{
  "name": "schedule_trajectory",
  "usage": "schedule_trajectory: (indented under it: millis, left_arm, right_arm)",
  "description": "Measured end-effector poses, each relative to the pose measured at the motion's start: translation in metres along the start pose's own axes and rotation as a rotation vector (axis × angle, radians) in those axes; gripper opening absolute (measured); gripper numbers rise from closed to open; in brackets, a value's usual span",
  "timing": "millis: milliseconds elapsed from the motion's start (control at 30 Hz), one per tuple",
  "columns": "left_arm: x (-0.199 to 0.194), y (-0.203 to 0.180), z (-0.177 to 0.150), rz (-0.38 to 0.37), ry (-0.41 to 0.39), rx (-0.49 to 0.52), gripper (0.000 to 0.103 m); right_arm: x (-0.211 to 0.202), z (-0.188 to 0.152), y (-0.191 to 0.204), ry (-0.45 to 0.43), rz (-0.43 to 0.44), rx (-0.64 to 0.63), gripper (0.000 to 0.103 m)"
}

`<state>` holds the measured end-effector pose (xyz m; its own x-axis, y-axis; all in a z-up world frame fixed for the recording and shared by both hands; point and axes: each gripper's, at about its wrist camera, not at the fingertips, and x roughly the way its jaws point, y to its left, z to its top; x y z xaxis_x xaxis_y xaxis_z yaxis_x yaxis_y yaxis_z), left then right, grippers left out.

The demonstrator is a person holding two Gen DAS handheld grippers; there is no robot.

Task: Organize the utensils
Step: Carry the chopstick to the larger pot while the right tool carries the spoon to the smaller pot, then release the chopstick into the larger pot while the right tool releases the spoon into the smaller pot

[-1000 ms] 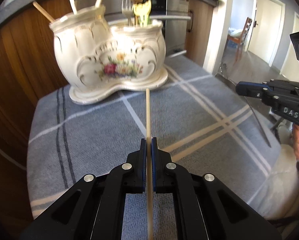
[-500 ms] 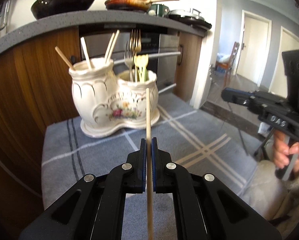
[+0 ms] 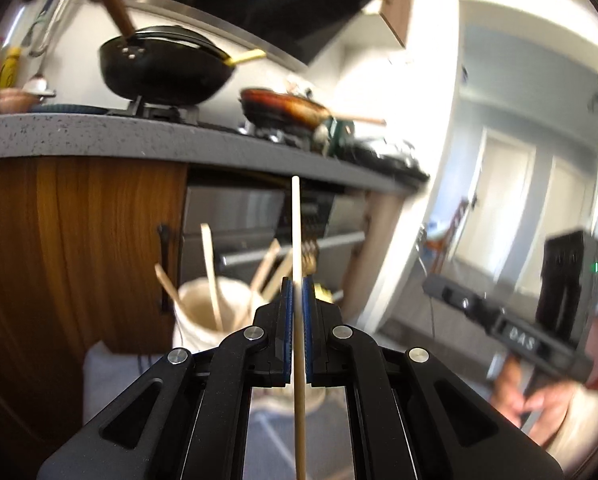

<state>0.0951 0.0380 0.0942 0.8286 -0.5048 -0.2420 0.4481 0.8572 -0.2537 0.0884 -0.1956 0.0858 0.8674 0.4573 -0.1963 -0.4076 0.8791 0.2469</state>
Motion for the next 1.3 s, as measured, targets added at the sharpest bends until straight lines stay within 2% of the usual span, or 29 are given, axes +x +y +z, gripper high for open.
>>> schedule_trajectory:
  millis: [200,300,400,533,700,1033,1300]
  left_arm:
    - [0.025,0.012,0.024,0.028,-0.138,-0.024,0.005]
    - [0.037,0.013,0.026,0.051,-0.183,-0.011,0.005]
    - [0.055,0.012,0.024,0.11,-0.204,0.027,0.005]
    - [0.066,0.012,0.016,0.163,-0.224,0.068,0.005]
    - [0.072,0.015,0.004,0.175,-0.236,0.084,0.005]
    - [0.041,0.02,-0.001,0.149,-0.283,0.094,0.006]
    - [0.047,0.029,0.003,0.113,-0.241,0.056,0.006]
  right_arm:
    - [0.044,0.021,-0.009,-0.09,0.007,0.105,0.003]
    - [0.063,0.021,-0.015,-0.128,-0.026,0.157,0.003]
    - [0.077,0.016,-0.014,-0.161,-0.079,0.144,0.003]
    - [0.088,0.007,-0.007,-0.191,-0.152,0.078,0.003]
    - [0.098,-0.003,-0.009,-0.201,-0.18,0.055,0.003]
    - [0.095,-0.019,-0.01,-0.158,-0.138,0.02,0.003]
    - [0.086,-0.031,-0.009,-0.123,-0.123,0.013,0.003]
